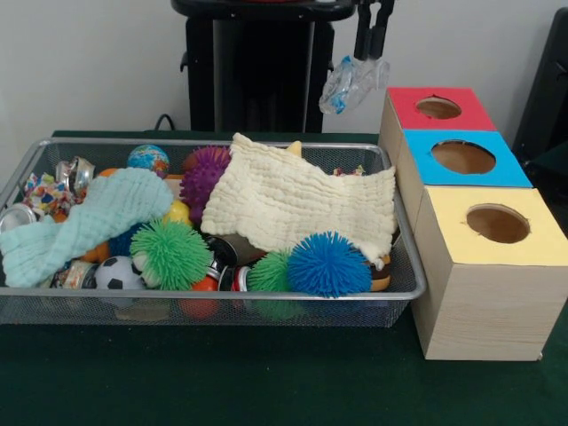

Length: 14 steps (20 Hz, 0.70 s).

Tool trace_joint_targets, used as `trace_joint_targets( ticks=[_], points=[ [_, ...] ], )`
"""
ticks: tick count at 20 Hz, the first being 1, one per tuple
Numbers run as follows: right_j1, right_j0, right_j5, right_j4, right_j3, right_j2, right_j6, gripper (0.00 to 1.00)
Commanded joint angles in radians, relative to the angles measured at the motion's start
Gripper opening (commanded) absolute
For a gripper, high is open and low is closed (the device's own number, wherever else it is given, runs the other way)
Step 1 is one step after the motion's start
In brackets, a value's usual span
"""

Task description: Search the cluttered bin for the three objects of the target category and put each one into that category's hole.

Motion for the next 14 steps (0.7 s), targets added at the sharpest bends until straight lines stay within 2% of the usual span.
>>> trace_joint_targets(
  ticks=[1,14],
  points=[
    [-0.008,0.042,-0.072,0.05,0.098,-0.075,0.237,0.0],
    [-0.008,0.135,-0.209,0.168,0.179,-0.135,0.288,0.0]
  ],
)
